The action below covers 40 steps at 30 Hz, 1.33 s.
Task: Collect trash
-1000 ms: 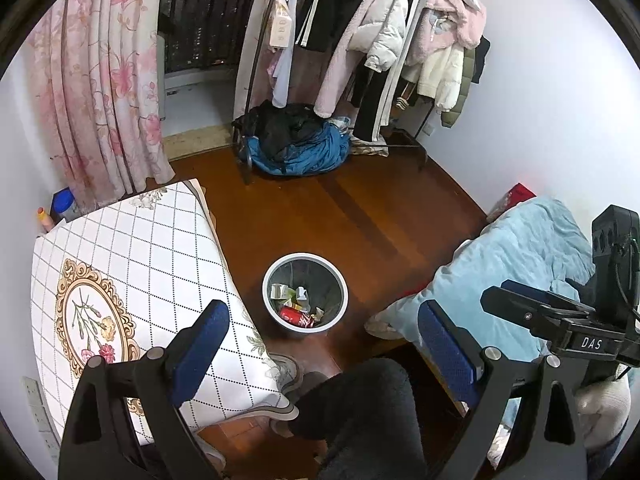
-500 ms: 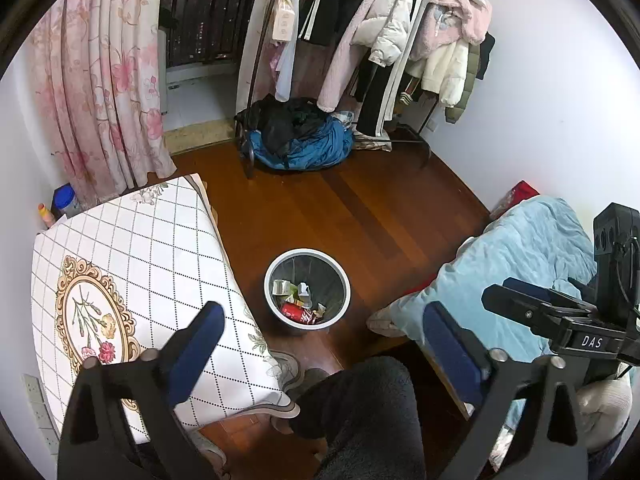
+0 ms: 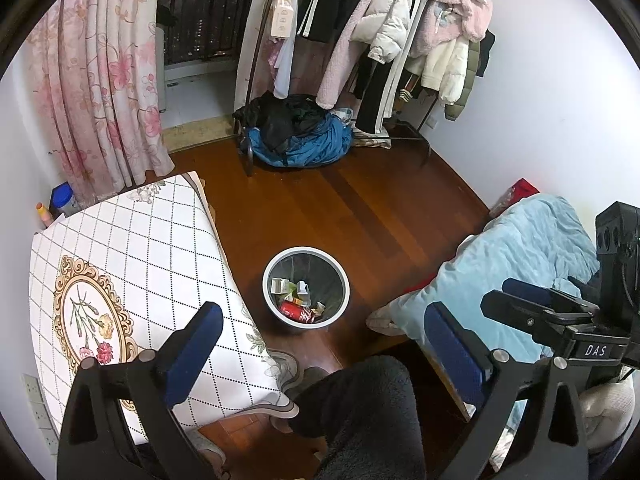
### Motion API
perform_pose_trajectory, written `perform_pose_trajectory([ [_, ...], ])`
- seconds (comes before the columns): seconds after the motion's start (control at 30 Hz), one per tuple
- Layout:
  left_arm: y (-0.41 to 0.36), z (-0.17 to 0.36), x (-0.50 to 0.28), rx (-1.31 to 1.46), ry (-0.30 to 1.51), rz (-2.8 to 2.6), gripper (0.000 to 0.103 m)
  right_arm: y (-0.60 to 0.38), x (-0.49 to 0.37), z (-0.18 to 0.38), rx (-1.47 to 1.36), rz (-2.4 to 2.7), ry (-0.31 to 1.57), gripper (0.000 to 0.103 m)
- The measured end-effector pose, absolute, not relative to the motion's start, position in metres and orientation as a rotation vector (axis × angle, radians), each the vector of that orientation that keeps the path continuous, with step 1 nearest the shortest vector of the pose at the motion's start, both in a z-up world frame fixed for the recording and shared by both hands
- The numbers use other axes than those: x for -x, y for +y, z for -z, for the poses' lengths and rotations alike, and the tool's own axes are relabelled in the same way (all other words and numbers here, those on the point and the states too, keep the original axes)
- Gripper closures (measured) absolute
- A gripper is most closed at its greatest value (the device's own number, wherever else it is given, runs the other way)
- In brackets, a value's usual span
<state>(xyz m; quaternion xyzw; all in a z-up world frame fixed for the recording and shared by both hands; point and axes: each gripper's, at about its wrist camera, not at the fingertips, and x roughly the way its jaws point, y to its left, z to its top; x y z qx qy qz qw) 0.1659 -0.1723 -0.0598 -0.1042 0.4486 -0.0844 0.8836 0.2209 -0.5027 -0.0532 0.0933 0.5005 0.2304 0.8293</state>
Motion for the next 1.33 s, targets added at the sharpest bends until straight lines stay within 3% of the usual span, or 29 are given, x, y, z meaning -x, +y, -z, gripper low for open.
perform_pose_trajectory([
  [1.33,-0.1796,0.0573,-0.1668,0.239,0.944,0.200,0.000,-0.5070,-0.2163,0.0506,-0.170,-0.517,1.081,0.000],
])
